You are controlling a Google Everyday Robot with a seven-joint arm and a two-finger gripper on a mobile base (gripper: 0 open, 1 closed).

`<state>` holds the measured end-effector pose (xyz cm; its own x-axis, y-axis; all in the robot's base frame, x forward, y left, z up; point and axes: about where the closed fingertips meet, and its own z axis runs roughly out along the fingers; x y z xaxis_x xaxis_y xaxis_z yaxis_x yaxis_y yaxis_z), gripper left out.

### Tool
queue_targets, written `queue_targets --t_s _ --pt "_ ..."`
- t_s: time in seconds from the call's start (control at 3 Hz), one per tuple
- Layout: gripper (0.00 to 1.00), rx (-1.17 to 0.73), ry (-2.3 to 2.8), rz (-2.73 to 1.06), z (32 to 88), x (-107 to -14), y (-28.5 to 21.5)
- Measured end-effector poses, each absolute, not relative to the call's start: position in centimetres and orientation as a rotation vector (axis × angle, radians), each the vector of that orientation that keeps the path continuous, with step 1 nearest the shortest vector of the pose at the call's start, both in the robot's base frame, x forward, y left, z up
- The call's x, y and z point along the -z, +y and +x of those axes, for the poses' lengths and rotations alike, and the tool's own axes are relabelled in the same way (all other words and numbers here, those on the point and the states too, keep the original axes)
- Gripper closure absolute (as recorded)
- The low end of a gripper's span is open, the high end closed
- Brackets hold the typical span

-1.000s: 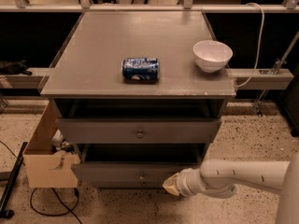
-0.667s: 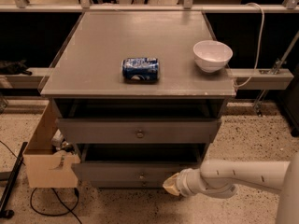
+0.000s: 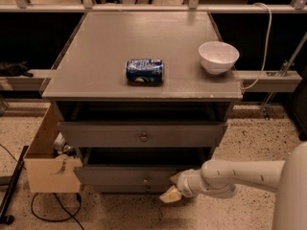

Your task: Close middle drawer

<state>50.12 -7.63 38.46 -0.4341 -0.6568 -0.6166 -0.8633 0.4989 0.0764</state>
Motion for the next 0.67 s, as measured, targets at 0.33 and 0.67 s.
queue_targets --t_s 0.33,0.67 --pt "0.00 -0.506 2.239 -1.238 51.82 -37.45 -7.07" --pt "0.00 -0.506 2.239 -1.238 51.82 -37.45 -7.06"
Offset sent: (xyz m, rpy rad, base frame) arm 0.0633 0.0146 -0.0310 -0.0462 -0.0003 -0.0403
